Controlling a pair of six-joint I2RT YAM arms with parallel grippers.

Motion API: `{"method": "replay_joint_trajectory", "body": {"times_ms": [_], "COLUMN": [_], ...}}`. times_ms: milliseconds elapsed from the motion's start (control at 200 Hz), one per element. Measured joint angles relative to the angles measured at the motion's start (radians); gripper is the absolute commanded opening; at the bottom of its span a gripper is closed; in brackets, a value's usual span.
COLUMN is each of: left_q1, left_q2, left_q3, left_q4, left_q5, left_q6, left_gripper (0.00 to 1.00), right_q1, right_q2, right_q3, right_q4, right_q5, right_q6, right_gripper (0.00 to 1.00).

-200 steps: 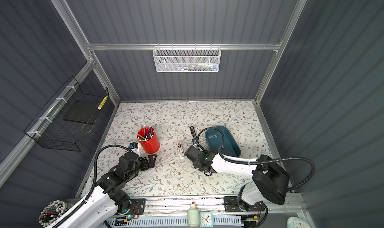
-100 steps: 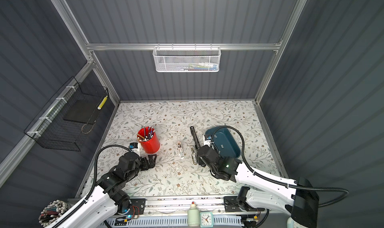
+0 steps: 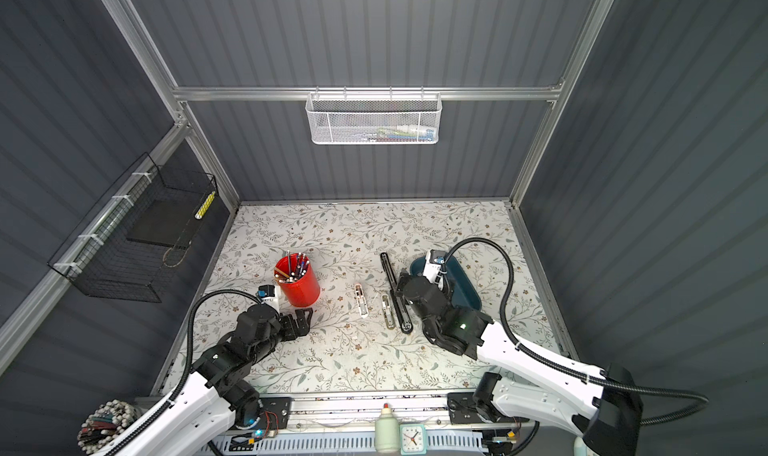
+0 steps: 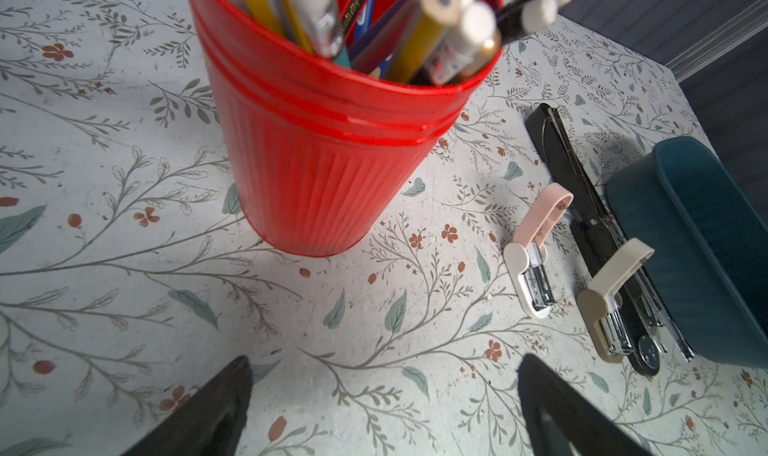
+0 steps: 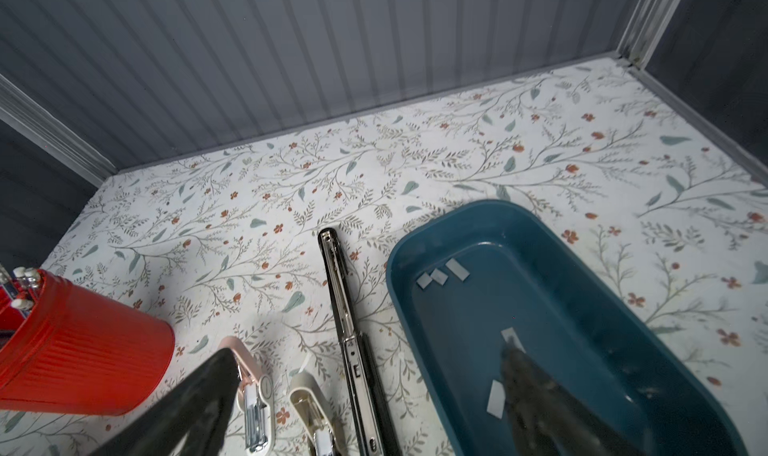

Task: Load the staples into the stapler
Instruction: 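Move the right gripper over the teal tray of staple strips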

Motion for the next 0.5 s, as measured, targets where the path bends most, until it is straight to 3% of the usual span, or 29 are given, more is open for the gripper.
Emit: {"method": "replay_joint_trajectory", "body": {"times_ms": [155, 330, 500], "left_q1": [0.000, 0.000, 0.000], "left_q2": [-0.040, -0.133, -0.103], "left_q3": [0.029, 0.005, -0.068], "left_q4": [-0.044, 0.040, 0.208], "left_q5": [-0.051, -0.044, 0.016], "left_q6": [-0.001, -0.003, 0.025], "left_gripper": [1.00, 1.00, 1.00], "right_q1": [-0.182, -0.274, -0.341], "right_q2": [-0.128, -0.128, -0.031], "right_q3": [-0.135, -0.159, -0.144], "right_q4": [0.030, -0.054, -0.100], "right_q5": [-0.142, -0.238, -0.332], "right_q6": [0.000, 0.034, 0.056], "right_gripper": [0.98, 0.68, 0.45]}}
